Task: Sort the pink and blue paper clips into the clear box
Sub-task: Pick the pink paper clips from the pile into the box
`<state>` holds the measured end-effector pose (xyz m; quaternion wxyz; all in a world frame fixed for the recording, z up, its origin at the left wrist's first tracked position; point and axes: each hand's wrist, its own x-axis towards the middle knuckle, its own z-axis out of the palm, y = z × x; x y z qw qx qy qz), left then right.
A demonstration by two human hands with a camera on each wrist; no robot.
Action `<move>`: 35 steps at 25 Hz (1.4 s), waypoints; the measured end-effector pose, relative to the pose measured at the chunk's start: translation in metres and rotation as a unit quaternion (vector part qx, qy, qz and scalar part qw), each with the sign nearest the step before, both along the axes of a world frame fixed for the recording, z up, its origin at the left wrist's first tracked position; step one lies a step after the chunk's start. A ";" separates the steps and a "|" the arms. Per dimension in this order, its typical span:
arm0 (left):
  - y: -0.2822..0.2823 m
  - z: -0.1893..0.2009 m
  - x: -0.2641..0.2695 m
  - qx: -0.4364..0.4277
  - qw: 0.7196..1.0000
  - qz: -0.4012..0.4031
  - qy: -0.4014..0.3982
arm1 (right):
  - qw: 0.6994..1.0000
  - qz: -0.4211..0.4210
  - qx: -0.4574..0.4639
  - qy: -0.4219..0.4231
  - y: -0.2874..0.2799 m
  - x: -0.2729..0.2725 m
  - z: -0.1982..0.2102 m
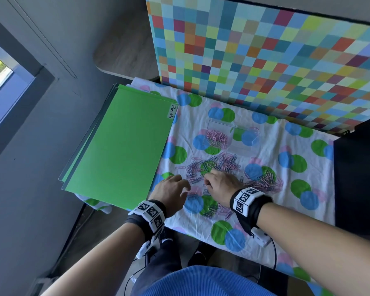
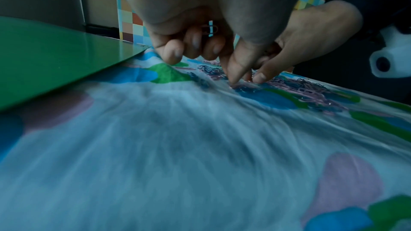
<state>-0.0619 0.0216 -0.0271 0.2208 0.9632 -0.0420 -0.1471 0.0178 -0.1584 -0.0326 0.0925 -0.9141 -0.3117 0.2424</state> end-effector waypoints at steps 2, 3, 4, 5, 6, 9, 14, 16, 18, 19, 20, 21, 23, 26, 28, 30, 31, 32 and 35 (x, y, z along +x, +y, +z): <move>-0.004 0.001 0.006 0.009 1.000 -0.012 0.016 | 1.000 0.006 -0.007 0.001 0.000 0.000 -0.001; -0.006 0.002 0.009 0.016 0.999 -0.021 0.023 | 1.000 0.005 -0.013 0.004 0.001 0.000 -0.001; -0.008 0.003 0.011 0.025 0.999 -0.029 0.029 | 1.000 0.003 -0.018 0.005 0.002 0.000 -0.001; -0.010 0.003 0.013 0.034 0.998 -0.036 0.033 | 1.000 0.003 -0.024 0.008 0.002 0.000 0.000; -0.011 0.003 0.015 0.044 0.998 -0.039 0.037 | 1.000 0.003 -0.029 0.011 0.003 -0.001 0.000; -0.015 0.003 0.014 0.059 0.997 -0.029 0.050 | 0.999 -0.018 -0.022 0.034 0.003 -0.002 0.002; -0.011 0.001 0.014 -0.027 0.997 0.038 0.056 | 0.988 -0.118 0.060 0.076 -0.002 0.004 0.010; -0.007 0.000 0.017 -0.078 0.993 0.074 0.041 | 0.979 -0.151 0.099 0.097 -0.003 0.009 0.011; -0.003 -0.002 0.020 -0.115 0.987 0.107 0.024 | 0.971 -0.170 0.121 0.118 -0.004 0.013 0.010; -0.001 -0.001 0.020 -0.126 0.985 0.117 0.025 | 0.967 -0.179 0.125 0.132 -0.003 0.014 0.010; 0.000 0.000 0.021 -0.131 0.984 0.120 0.023 | 0.962 -0.192 0.126 0.149 -0.002 0.015 0.010; 0.000 0.001 0.022 -0.132 0.984 0.120 0.014 | 0.956 -0.207 0.126 0.167 -0.001 0.016 0.011; -0.001 0.003 0.025 -0.128 0.984 0.121 -0.011 | 0.944 -0.230 0.130 0.198 -0.001 0.017 0.010; -0.002 0.004 0.026 -0.213 0.953 0.215 0.031 | 0.910 -0.284 0.171 0.249 -0.002 0.020 0.007; 0.002 0.005 0.027 -0.397 0.845 0.344 0.098 | 0.893 -0.311 0.186 0.266 -0.002 0.021 0.006; 0.008 0.005 0.028 -0.507 0.735 0.430 0.130 | 0.922 -0.274 0.158 0.224 0.000 0.020 0.007; 0.011 0.005 0.029 -0.527 0.708 0.450 0.136 | 0.941 -0.240 0.139 0.195 0.001 0.019 0.008; 0.014 0.005 0.030 -0.534 0.696 0.459 0.141 | 0.956 -0.204 0.121 0.173 0.002 0.017 0.010; 0.018 0.003 0.033 -0.514 0.713 0.458 0.132 | 0.987 -0.103 0.069 0.101 0.006 0.011 0.013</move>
